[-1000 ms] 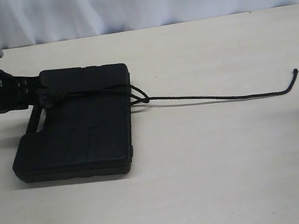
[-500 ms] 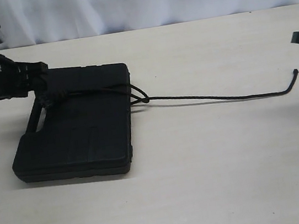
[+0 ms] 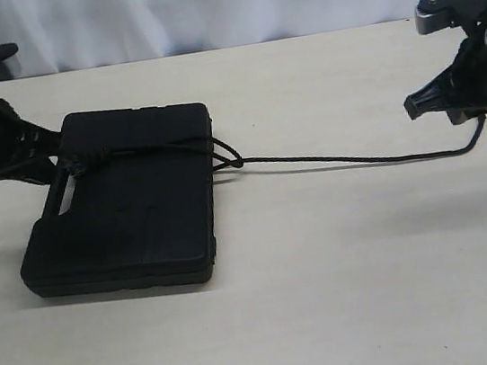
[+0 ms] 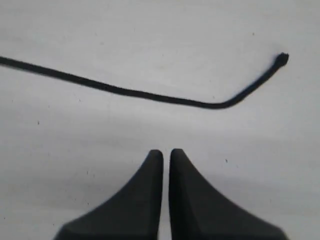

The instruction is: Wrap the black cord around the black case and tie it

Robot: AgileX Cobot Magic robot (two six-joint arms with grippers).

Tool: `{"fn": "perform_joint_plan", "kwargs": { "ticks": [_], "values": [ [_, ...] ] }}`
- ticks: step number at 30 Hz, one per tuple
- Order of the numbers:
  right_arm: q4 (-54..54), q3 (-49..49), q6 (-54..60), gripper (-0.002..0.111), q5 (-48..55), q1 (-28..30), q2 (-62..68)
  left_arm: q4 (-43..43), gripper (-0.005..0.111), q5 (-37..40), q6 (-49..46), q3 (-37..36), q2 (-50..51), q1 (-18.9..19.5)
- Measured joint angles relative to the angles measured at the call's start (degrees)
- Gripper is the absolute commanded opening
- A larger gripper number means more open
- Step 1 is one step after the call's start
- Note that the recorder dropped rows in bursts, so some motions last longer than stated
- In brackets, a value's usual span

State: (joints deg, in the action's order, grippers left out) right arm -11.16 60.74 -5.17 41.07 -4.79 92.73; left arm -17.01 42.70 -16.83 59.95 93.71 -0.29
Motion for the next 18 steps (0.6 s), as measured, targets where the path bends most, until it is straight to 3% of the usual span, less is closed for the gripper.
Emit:
{"fn": "perform_joint_plan", "kwargs": {
  "ticks": [4,9,11,12,13,15,18],
  "values": [
    [0.0,-3.4,0.2,0.004,1.7,0.0,-4.7,1.1,0.000,-3.4,0.9,-6.1,-9.8,-2.7],
    [3.8,-13.9,0.2,0.004,-12.4,0.0,-18.7,1.2,0.000,-19.7,1.3,-17.9,-29.8,-8.8],
    [5.8,-26.2,0.2,0.004,-33.0,0.0,-31.5,1.3,0.000,-32.5,1.6,-26.6,-43.5,-11.5],
    [6.0,-29.7,0.2,0.004,-37.3,0.0,-34.6,1.0,0.000,-34.6,1.6,-28.3,-46.3,-11.6],
    [6.9,-36.2,0.2,0.004,-47.9,0.0,-40.4,-0.1,0.000,-38.6,1.6,-31.3,-51.1,-11.8],
    [7.0,-43.4,0.2,0.004,-62.3,0.0,-46.6,-1.1,0.000,-40.6,1.7,-34.0,-55.7,-11.8],
    [7.0,-47.6,0.2,0.004,-72.7,0.0,-50.7,-1.3,0.000,-40.6,1.7,-34.9,-58.6,-11.8]
  ]
}}
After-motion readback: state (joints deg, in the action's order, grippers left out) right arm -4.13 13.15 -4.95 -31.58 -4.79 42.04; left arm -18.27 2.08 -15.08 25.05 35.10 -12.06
